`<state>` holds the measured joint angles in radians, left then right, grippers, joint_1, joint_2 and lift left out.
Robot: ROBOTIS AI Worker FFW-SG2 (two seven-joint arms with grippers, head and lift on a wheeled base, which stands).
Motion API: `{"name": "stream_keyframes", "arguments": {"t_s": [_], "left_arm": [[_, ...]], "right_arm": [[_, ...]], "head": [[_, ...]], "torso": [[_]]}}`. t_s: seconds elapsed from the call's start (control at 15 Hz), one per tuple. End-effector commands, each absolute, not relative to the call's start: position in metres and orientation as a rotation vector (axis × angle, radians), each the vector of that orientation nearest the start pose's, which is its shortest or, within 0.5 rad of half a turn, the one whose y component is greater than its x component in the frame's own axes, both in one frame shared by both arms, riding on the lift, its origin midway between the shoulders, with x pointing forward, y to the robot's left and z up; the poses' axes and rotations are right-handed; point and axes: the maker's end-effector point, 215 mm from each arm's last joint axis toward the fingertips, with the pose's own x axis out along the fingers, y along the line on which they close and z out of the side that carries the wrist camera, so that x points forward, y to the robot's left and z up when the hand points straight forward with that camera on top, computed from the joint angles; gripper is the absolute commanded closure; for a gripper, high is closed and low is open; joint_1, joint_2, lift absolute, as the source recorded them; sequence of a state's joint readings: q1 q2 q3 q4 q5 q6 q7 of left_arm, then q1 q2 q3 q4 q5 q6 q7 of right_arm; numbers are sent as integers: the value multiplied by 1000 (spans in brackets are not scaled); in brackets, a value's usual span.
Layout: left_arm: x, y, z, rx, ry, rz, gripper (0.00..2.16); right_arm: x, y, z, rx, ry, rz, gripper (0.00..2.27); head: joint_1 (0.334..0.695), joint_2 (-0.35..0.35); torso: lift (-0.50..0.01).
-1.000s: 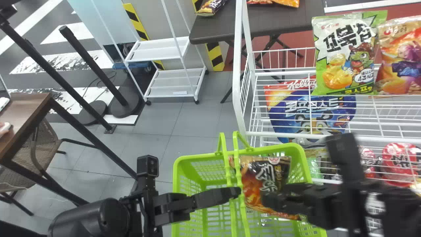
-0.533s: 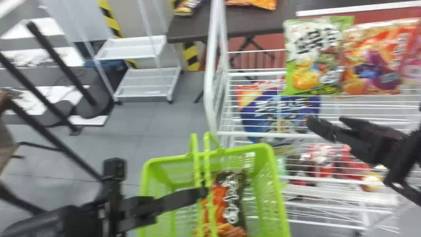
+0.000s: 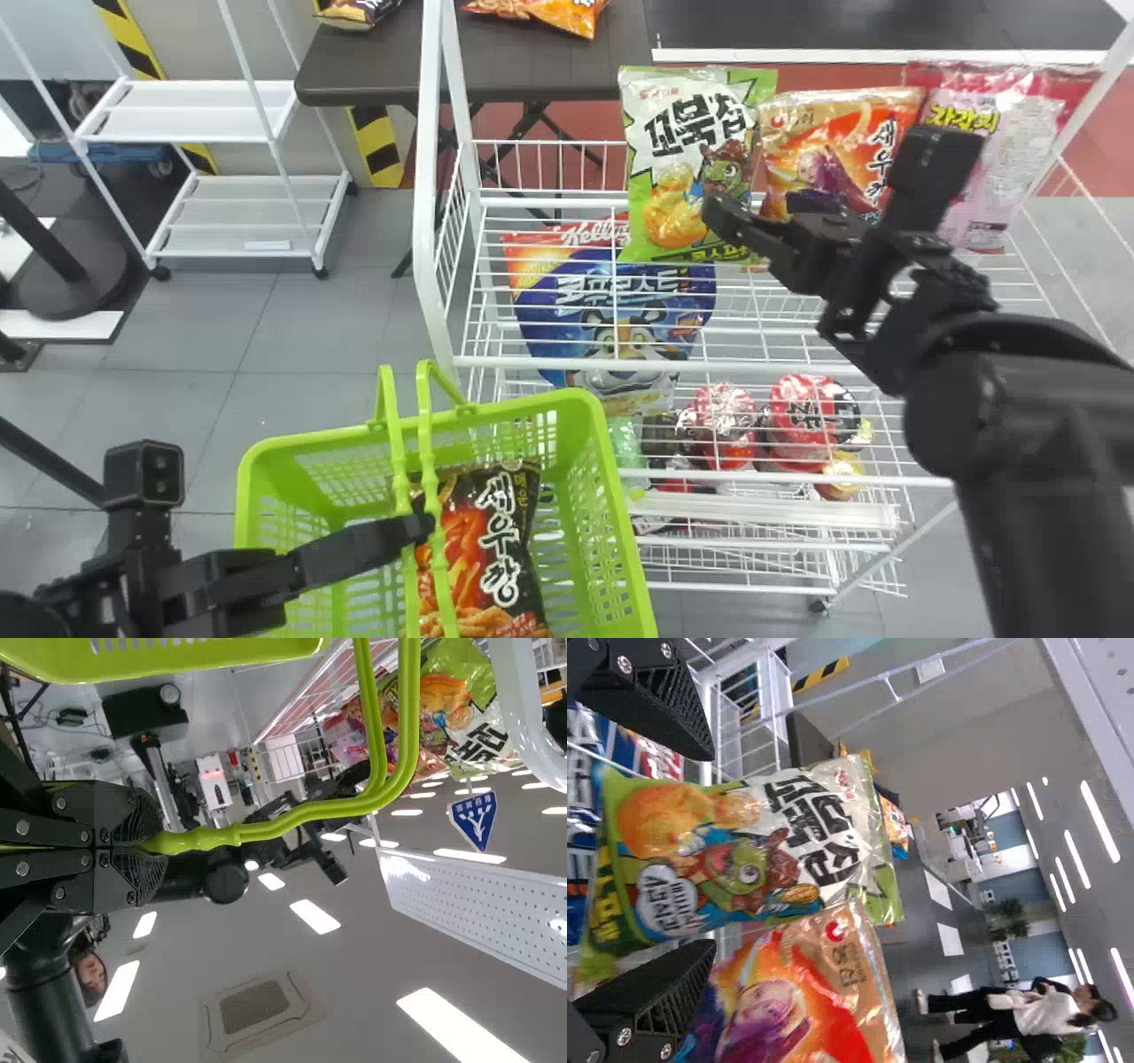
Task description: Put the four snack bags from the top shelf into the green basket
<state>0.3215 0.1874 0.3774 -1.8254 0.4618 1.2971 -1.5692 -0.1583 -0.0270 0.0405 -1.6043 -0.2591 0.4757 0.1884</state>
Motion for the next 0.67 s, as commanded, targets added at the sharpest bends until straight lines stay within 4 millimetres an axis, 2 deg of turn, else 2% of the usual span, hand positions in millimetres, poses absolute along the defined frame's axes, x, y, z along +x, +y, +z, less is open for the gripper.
{"name": "stream_keyframes", "arguments": {"t_s": [0.0, 0.27, 0.33, 0.4, 0.53, 0.6], "left_arm": [[273, 178, -370, -1211, 676, -1193, 2145], [273, 178, -370, -1211, 677, -1192, 2145], [273, 178, -370, -1211, 678, -1193, 2145], [272, 178, -371, -1211, 680, -1192, 2145], [272, 178, -371, -1213, 680, -1191, 2145], [272, 179, -372, -1214, 682, -1189, 2145]], "right_arm": [[650, -129, -360, 190, 256, 293, 66], [663, -99, -380, 135, 317, 320, 134], [666, -95, -381, 112, 324, 320, 218], [667, -97, -383, 95, 333, 316, 417], [666, -98, -390, 66, 353, 313, 1339], [663, -96, -397, 64, 379, 315, 1939]], "head": [[695, 42], [695, 67], [695, 81], [695, 88], [695, 95], [695, 95]], "torso": [[0], [0], [0], [0], [0], [0]]}}
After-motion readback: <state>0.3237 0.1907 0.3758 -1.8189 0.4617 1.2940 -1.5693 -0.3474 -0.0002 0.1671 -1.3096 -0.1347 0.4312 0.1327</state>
